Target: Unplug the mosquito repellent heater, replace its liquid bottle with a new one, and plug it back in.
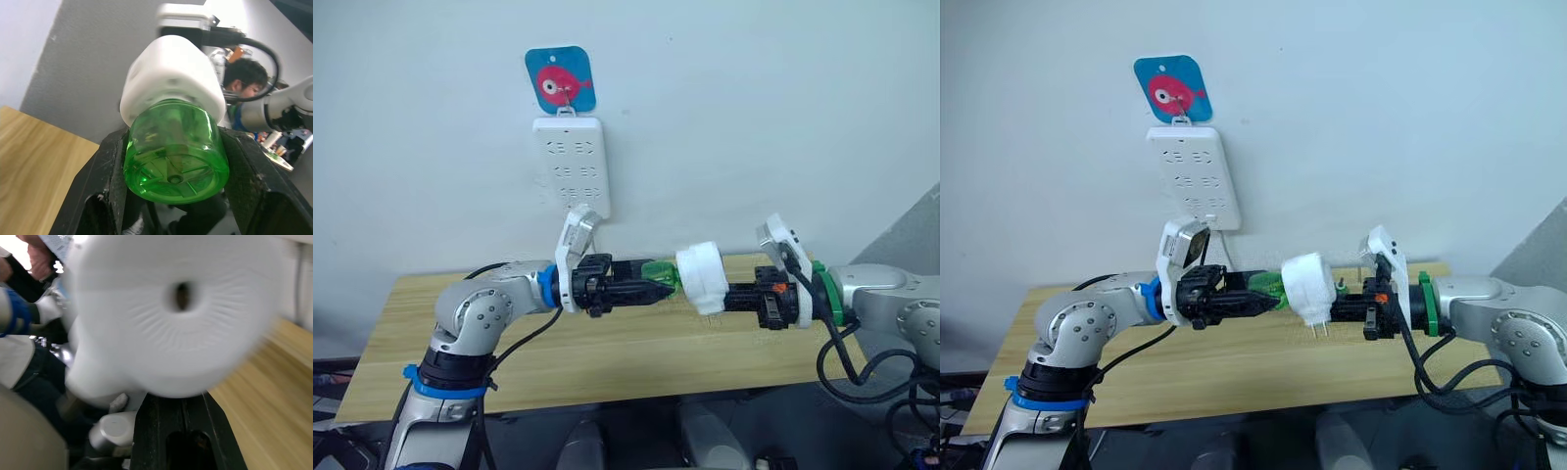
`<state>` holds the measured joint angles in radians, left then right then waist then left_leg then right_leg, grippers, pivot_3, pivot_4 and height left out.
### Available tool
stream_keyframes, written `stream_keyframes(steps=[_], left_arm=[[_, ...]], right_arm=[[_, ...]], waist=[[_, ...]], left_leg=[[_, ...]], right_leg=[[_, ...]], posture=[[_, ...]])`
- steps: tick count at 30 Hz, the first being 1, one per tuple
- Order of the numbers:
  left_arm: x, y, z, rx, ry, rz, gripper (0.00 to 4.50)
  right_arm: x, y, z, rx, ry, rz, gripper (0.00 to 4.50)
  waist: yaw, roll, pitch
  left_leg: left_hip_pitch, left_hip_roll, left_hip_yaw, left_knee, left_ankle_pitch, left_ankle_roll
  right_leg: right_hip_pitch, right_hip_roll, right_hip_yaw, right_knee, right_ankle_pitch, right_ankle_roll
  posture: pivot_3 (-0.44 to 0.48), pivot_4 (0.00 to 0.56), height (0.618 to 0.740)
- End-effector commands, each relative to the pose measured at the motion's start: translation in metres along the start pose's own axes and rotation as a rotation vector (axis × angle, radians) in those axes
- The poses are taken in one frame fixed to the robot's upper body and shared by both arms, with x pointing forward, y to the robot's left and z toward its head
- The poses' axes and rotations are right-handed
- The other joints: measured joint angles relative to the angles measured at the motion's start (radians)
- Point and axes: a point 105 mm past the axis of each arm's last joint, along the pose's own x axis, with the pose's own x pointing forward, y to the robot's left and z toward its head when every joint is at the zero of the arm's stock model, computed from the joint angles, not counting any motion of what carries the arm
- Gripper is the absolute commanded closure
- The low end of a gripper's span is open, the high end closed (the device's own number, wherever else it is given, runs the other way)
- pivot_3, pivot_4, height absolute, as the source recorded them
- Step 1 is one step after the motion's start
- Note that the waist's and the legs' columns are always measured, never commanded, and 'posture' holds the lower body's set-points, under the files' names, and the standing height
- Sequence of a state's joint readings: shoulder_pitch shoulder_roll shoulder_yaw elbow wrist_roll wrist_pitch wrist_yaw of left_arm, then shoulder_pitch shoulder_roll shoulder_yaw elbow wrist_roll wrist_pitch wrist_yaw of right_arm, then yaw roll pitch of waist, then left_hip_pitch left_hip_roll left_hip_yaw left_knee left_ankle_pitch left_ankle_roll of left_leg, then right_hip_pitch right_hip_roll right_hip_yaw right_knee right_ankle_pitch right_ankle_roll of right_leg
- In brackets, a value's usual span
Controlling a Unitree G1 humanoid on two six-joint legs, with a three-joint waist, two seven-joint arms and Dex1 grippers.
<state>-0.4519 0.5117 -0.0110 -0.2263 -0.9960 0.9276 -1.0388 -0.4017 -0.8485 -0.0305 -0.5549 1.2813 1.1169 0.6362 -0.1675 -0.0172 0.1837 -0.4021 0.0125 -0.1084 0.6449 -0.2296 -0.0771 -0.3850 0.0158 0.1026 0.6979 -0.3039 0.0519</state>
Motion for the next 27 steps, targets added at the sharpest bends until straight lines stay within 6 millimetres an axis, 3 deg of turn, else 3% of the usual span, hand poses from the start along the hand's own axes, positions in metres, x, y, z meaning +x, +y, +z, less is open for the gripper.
stream_keyframes(steps=[1,14,18,27], left_arm=[[0.002,0.002,0.002,0.052,-0.005,0.017,2.20],[0.006,0.011,0.001,0.144,0.027,0.064,2.20],[0.008,0.005,-0.003,0.148,0.062,0.035,2.20],[0.007,-0.002,-0.010,0.152,0.113,-0.012,2.20]], right_arm=[[-0.002,0.015,0.011,-0.027,-0.039,0.031,4.50],[-0.004,0.031,0.032,-0.019,-0.079,0.065,4.50],[-0.002,0.018,0.046,-0.056,-0.132,-0.003,4.50],[-0.002,0.000,0.058,-0.094,-0.131,-0.061,4.50]], waist=[[0.000,0.000,0.000],[-0.001,0.000,0.000],[-0.001,0.000,-0.001],[-0.002,0.001,-0.001]], left_leg=[[0.000,0.000,0.000,0.000,0.000,0.000],[0.000,0.000,0.000,0.000,0.000,0.000],[0.000,0.000,0.000,0.000,0.000,0.000],[0.000,0.000,0.000,0.000,0.000,0.000]], right_leg=[[0.000,0.000,0.000,0.000,0.000,0.000],[0.000,0.000,0.000,0.000,0.000,0.000],[0.000,0.000,0.000,0.000,0.000,0.000],[0.000,0.000,0.000,0.000,0.000,0.000]], posture=[[-0.197,0.089,0.740],[-0.197,0.089,0.740],[-0.197,0.089,0.740],[-0.209,0.085,0.740]])
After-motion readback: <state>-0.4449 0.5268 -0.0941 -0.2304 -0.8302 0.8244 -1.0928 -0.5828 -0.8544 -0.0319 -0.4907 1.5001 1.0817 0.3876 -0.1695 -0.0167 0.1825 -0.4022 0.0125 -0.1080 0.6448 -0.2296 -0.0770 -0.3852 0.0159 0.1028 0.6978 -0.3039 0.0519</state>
